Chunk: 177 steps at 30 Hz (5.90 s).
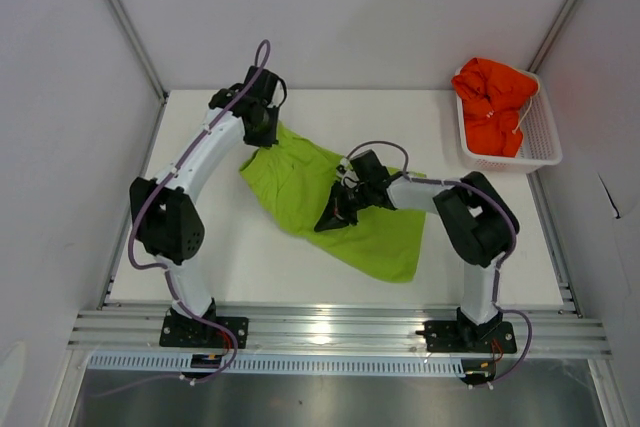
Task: Fold and stack the shorts
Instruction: Fold the shorts
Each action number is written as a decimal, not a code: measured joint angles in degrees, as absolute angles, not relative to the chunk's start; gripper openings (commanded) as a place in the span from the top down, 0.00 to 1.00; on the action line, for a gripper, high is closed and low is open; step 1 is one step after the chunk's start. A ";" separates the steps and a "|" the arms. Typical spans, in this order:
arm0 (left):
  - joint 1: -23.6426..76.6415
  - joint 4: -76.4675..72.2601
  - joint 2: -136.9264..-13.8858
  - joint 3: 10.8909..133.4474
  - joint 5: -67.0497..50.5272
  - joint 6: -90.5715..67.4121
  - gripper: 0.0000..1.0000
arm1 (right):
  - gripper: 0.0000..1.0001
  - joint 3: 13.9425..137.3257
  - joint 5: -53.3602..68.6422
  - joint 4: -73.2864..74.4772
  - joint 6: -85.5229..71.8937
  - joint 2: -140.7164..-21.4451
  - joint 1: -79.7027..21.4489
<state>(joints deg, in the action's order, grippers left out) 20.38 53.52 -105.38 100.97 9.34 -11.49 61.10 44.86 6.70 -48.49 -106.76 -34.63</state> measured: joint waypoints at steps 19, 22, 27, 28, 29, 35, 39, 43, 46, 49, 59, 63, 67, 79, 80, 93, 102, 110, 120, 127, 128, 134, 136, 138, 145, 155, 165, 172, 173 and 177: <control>27.29 65.54 -108.55 116.68 14.55 -10.00 1.00 | 1.00 80.64 58.87 -6.68 -52.62 -133.23 -36.25; 29.56 68.03 -110.43 119.31 15.00 -10.20 1.00 | 1.00 81.78 58.83 -8.91 -55.13 -134.26 -37.19; 32.62 71.85 -112.55 122.26 14.59 -12.38 1.00 | 1.00 81.84 57.45 -15.77 -62.78 -135.15 -39.48; 33.01 72.49 -112.64 122.41 14.13 -13.41 0.99 | 1.00 81.84 57.17 -17.12 -64.10 -135.35 -39.90; 33.28 73.03 -112.64 122.50 13.30 -14.50 0.99 | 1.00 81.91 56.80 -18.59 -65.58 -135.61 -40.38; 33.78 74.39 -112.64 123.09 8.86 -20.34 0.99 | 0.91 84.51 55.72 -21.30 -70.74 -137.25 -42.30; 33.71 74.91 -112.64 124.01 8.84 -22.04 1.00 | 0.66 87.50 54.33 -13.02 -66.96 -137.10 -41.95; 33.39 74.98 -112.64 124.60 8.88 -22.09 1.00 | 0.56 88.05 50.74 -1.39 -61.14 -134.47 -40.66; 33.19 74.96 -112.64 124.97 9.08 -22.04 1.00 | 0.50 86.67 48.10 5.37 -58.06 -131.15 -38.54; 32.91 74.91 -112.64 125.82 9.47 -22.02 1.00 | 0.43 84.29 46.33 10.35 -55.51 -126.48 -35.38; 32.49 75.68 -112.64 126.45 10.70 -22.00 1.00 | 0.61 75.57 41.69 18.46 -47.83 -107.22 -23.99; 32.45 75.72 -112.64 126.45 10.85 -21.91 1.00 | 0.57 72.25 35.94 25.23 -42.22 -100.86 -18.85; 32.45 76.03 -113.27 127.22 10.92 -21.89 1.00 | 0.56 71.68 24.38 32.95 -36.03 -97.80 -14.37; 32.45 76.88 -114.67 129.21 11.07 -21.85 1.00 | 0.49 65.60 -1.50 40.60 -28.80 -95.02 -13.67; 32.45 76.95 -114.67 129.23 11.20 -21.85 1.00 | 0.49 65.56 -2.39 40.56 -28.45 -95.35 -13.76; 32.42 77.34 -115.15 129.88 11.94 -21.41 1.00 | 0.56 61.71 -6.35 38.57 -29.19 -100.22 -24.14; 31.09 77.58 -115.20 131.37 13.96 -20.93 1.00 | 0.56 61.17 -8.45 36.10 -34.63 -99.98 -36.58; 31.16 77.65 -115.20 129.54 16.62 -21.67 1.00 | 0.56 61.39 -5.50 31.99 -41.34 -100.29 -46.09; 39.09 75.92 -115.20 123.76 19.29 -28.10 1.00 | 0.56 60.75 -3.64 28.25 -46.28 -100.27 -46.02; 44.91 73.58 -115.61 120.25 19.33 -34.81 1.00 | 0.57 57.80 -4.19 24.75 -48.75 -98.32 -46.06; 45.12 72.93 -115.77 119.83 19.31 -35.68 1.00 | 0.57 57.12 -4.29 24.16 -49.17 -97.82 -46.06; 45.65 67.18 -116.29 114.32 19.44 -40.14 1.00 | 0.62 53.08 -5.89 22.00 -51.46 -94.70 -46.35; 45.87 65.56 -116.84 112.77 19.42 -41.08 1.00 | 0.63 51.75 -7.40 22.06 -52.38 -93.38 -46.59; 46.11 64.34 -117.78 112.05 19.44 -41.71 1.00 | 0.63 49.65 -9.23 22.55 -53.36 -91.29 -46.76; 47.53 60.66 -119.96 110.37 19.44 -42.52 0.96 | 0.65 45.08 -14.57 26.35 -55.29 -83.68 -46.72; 50.22 57.93 -121.43 111.04 17.37 -41.76 0.24 | 0.66 43.81 -17.47 28.49 -55.48 -77.78 -45.34; 50.33 56.60 -117.97 111.55 12.75 -40.38 0.01 | 0.20 29.47 -17.58 21.19 -56.18 -50.30 -42.46; 48.75 49.50 -101.51 102.41 8.29 -36.25 0.01 | 0.28 26.59 -11.14 14.17 -54.30 -45.74 -36.75; 48.49 48.73 -98.45 99.72 7.86 -35.92 0.01 | 0.32 26.74 -10.00 13.37 -53.76 -47.09 -35.88; 46.68 42.54 -89.01 87.53 5.15 -35.33 0.02 | 0.51 28.58 -4.99 10.52 -51.77 -53.41 -32.51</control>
<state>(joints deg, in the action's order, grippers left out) 46.68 42.54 -89.01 87.53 5.15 -35.33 28.58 -4.99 10.52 -51.77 -53.41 -32.51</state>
